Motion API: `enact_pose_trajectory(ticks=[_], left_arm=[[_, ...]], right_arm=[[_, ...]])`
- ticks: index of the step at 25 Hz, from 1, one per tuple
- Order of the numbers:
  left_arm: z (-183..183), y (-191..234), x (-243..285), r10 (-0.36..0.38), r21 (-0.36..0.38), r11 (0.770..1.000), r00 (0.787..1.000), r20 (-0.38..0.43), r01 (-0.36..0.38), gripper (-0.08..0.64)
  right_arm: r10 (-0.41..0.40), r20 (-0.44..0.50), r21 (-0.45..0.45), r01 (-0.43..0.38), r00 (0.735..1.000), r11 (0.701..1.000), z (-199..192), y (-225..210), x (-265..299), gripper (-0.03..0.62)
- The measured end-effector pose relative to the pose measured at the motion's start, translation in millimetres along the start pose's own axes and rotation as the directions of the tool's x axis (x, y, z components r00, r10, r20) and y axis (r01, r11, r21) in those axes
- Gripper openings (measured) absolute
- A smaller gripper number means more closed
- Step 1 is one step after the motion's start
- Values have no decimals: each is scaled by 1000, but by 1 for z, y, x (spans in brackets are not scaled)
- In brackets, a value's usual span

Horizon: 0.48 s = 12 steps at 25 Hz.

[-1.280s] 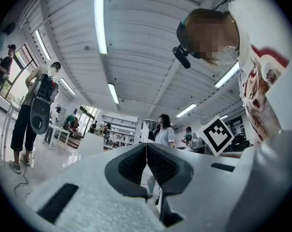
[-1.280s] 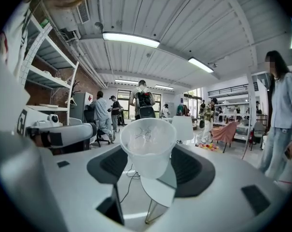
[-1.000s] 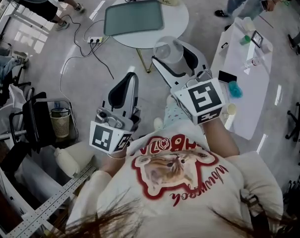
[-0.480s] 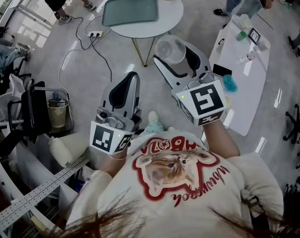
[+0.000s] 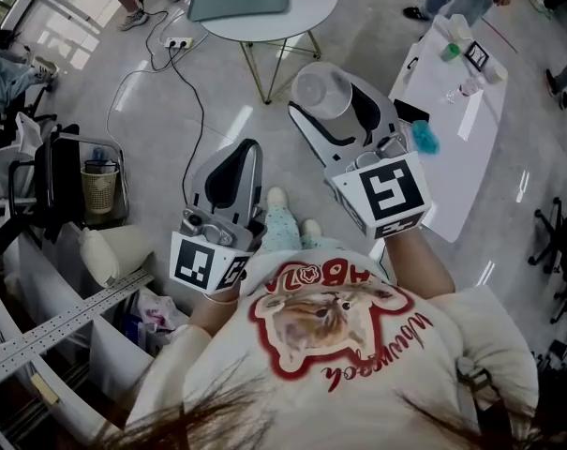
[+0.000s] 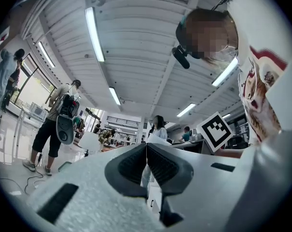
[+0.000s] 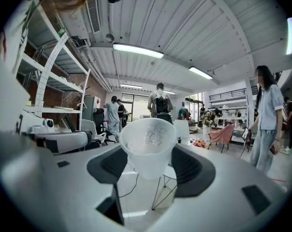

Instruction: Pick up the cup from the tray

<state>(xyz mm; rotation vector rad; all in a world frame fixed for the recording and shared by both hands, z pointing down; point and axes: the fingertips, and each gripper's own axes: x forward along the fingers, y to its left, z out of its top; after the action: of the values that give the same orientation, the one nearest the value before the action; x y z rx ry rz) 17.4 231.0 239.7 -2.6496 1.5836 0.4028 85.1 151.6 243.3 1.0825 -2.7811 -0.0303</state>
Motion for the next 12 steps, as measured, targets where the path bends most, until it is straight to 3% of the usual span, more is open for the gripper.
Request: enact_pose_trajectory(ticks=[12], left_arm=[[13,-23,-37,-2,-13,1000,1000,-1,2,15]], right_arm=[[-24,15,11,24,1000,1000,8,26,-36,284]])
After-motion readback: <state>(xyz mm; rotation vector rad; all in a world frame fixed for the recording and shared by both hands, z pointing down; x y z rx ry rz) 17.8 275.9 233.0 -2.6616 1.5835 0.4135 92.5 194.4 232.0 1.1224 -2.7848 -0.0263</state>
